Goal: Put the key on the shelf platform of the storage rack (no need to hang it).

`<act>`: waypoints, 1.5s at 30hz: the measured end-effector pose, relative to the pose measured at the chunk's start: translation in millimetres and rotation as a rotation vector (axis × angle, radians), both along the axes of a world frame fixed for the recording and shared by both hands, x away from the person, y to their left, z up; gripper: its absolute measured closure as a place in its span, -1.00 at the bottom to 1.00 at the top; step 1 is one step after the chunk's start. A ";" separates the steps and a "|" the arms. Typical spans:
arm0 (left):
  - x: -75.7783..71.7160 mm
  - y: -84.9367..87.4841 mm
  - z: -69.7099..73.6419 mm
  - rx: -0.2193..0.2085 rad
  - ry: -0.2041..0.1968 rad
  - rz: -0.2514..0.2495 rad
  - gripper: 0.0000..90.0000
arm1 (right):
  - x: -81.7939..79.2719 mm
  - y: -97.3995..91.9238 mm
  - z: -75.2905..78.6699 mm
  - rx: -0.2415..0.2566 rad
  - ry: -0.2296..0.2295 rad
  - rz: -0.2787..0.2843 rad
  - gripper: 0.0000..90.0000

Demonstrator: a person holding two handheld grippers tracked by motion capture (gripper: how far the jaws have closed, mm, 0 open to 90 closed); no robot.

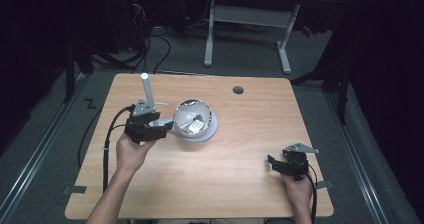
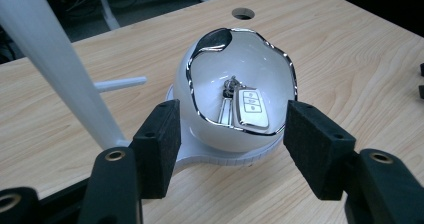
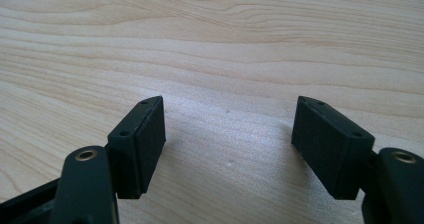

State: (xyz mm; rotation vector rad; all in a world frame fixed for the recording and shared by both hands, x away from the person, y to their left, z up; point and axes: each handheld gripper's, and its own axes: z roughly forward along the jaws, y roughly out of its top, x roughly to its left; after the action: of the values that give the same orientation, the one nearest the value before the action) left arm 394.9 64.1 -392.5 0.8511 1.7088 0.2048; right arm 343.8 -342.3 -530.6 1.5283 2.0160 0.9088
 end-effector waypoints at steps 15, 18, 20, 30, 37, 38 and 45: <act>-10.5 15.8 -0.9 -0.012 -0.004 0.024 -0.11 | -0.2 0.6 0.1 0.000 0.002 -0.003 -0.33; -12.2 18.8 -1.2 -0.013 -0.006 0.029 -0.11 | -0.2 0.7 -0.1 -0.001 0.001 -0.003 -0.33; -13.3 21.0 -1.0 -0.018 -0.006 0.035 -0.11 | -0.2 0.8 -0.1 -0.002 0.001 -0.003 -0.33; -18.4 31.3 -2.5 -0.026 -0.009 0.055 -0.11 | -0.2 1.0 -0.1 -0.004 0.000 -0.003 -0.33; -22.7 38.7 -5.5 -0.036 0.000 0.083 -0.11 | -0.3 1.2 -0.1 -0.005 0.001 -0.003 -0.33; -23.1 39.8 -6.2 -0.039 -0.001 0.083 -0.11 | -0.2 1.1 -0.1 -0.005 0.000 -0.003 -0.33; -28.0 47.3 -10.9 -0.065 0.010 0.096 -0.12 | -0.3 1.5 -0.2 -0.010 0.000 -0.001 -0.33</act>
State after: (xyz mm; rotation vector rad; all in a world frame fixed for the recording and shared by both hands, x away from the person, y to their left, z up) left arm 367.0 111.4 -403.3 0.7244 1.7578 0.2085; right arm 343.5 -340.9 -530.8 1.5240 2.0160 0.8973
